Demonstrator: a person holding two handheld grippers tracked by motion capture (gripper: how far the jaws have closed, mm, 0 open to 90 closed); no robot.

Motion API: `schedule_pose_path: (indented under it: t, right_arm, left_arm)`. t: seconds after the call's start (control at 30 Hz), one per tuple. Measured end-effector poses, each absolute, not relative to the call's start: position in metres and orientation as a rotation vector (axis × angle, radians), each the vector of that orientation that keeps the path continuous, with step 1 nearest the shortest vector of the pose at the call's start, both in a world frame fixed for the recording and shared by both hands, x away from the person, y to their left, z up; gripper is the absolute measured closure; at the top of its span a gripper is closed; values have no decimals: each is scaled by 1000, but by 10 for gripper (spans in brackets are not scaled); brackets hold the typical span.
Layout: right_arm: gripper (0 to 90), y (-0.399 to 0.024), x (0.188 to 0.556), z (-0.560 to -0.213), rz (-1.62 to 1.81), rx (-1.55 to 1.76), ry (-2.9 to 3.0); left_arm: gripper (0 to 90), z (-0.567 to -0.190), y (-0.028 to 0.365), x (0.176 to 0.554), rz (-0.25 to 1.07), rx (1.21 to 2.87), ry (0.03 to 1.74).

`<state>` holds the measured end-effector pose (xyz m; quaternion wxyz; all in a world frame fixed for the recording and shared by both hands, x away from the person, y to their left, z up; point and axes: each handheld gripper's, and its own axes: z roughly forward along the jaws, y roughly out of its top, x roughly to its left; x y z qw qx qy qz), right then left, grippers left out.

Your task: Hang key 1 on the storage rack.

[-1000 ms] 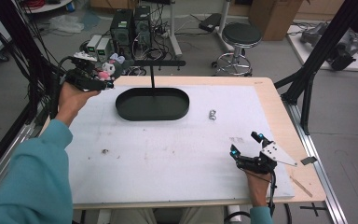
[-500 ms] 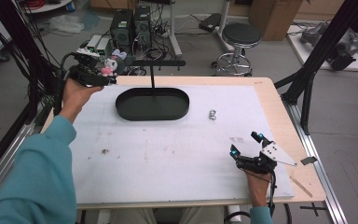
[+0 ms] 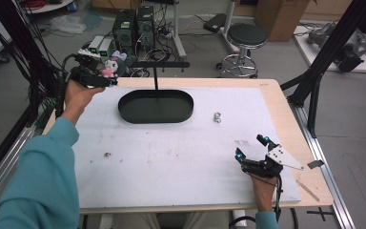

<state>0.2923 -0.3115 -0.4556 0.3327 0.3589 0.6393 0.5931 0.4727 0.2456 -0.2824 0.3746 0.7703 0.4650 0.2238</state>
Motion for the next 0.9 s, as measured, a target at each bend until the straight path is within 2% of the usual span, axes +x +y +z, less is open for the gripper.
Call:
schedule_pose_path:
  t: [0.9]
  right_arm:
    - [27, -311, 292, -456, 1541, 929, 1673]
  left_arm:
    - [526, -324, 263, 460, 506, 2057, 1215]
